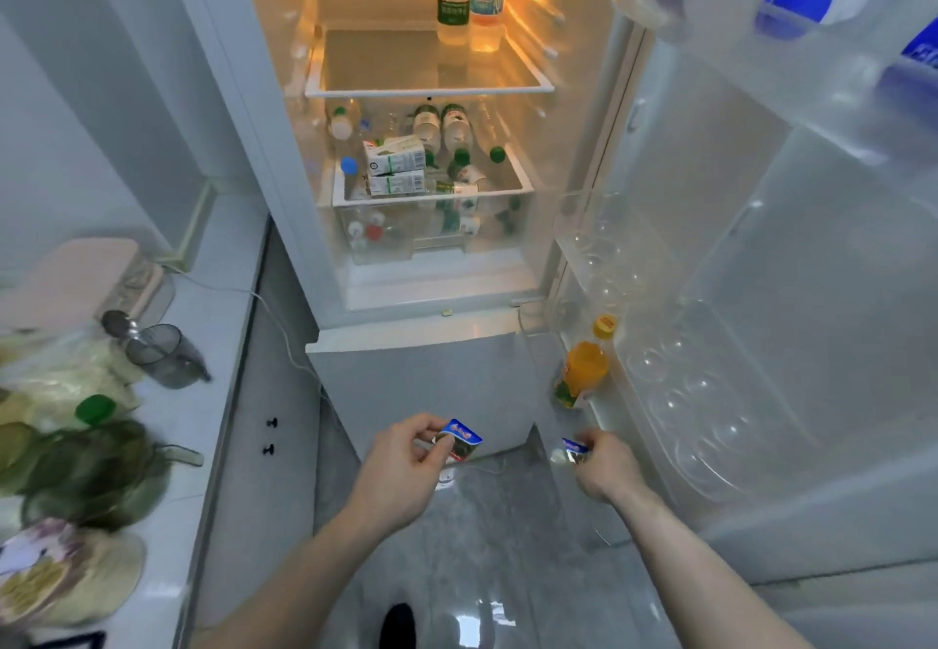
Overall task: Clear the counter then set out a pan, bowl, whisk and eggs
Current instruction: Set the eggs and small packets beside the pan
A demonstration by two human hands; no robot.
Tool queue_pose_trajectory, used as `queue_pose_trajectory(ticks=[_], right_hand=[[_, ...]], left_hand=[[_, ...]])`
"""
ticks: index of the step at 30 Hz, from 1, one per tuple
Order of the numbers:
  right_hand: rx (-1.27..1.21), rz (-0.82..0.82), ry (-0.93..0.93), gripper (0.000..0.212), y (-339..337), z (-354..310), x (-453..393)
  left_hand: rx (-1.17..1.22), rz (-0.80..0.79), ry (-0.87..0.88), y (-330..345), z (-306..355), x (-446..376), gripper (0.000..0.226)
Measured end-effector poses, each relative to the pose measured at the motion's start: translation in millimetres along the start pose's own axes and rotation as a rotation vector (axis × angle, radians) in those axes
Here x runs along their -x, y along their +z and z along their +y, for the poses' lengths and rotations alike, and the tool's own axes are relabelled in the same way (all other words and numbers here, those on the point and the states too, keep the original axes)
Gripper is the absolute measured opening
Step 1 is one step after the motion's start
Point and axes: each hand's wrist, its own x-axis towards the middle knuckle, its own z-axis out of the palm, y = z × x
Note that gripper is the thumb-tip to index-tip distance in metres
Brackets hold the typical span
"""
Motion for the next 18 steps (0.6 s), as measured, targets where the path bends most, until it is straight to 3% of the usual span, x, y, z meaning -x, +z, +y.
queue_pose_trajectory(ticks=[4, 10, 13, 18], right_hand=[[-0.130, 0.035, 0.013, 0.010, 0, 1, 4], [-0.547, 0.290, -0.129, 0.012, -6, 1, 14], [-0.630, 0.410, -0.279, 0.007, -5, -4, 29], [-0.739, 0.386, -0.574, 0.016, -3, -32, 78]], left_hand=[[0.028, 0.087, -0.058, 13, 1, 24, 0.012], [0.076, 0.214, -0.148, 26, -7, 64, 0.015], [0.114, 0.285, -0.191, 25, -13, 90, 0.015], [0.147, 0.421, -0.271, 15, -22, 139, 0.012]])
